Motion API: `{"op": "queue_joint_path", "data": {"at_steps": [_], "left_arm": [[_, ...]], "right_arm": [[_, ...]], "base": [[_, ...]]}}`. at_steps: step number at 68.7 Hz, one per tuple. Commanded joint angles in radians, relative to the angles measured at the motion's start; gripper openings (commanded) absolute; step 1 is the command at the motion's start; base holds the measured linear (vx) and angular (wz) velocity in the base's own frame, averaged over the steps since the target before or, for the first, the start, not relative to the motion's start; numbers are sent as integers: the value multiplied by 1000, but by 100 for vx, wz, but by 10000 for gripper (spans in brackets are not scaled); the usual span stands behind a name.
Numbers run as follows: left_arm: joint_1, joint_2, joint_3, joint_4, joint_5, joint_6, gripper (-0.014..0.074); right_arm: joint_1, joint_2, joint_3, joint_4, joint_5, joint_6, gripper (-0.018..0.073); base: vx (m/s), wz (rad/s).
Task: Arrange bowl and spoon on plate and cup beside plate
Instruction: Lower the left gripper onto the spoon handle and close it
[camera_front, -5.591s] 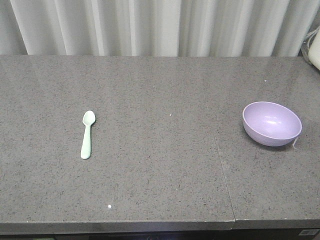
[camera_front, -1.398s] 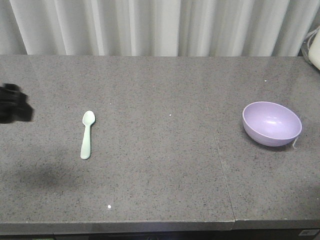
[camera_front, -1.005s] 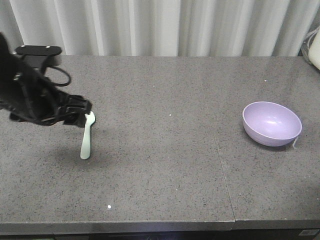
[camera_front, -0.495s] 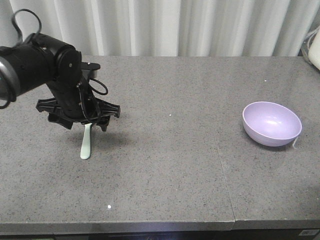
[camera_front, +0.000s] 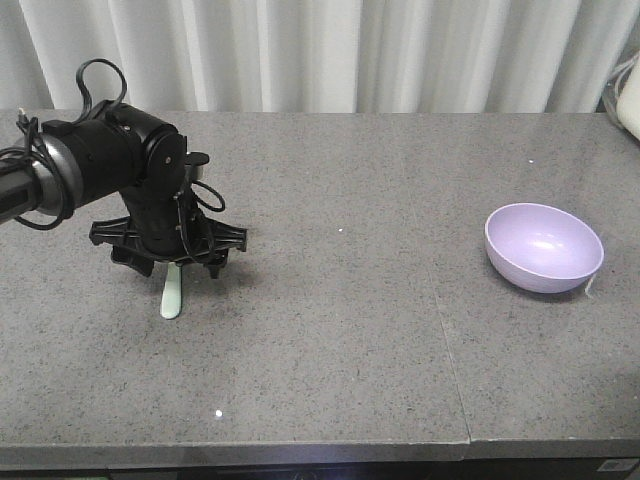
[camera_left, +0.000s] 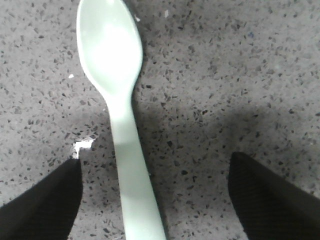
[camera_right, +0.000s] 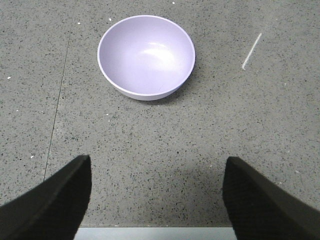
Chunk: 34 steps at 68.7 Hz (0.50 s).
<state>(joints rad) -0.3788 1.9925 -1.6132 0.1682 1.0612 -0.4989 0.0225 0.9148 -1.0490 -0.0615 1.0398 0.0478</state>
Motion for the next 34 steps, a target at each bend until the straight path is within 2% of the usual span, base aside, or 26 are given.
{"op": "queue_joint_path", "data": {"at_steps": [1,34], "left_arm": [[-4,-42,-32,12,-28,-18,565],[-4,-2,-32,8,-30,-62,565]], "right_arm": [[-6,-5,-30,-6,-55,-6,542],[-6,-5,-30,-6,-54,-6,542]], "base": [[0,0],[0,0]]}}
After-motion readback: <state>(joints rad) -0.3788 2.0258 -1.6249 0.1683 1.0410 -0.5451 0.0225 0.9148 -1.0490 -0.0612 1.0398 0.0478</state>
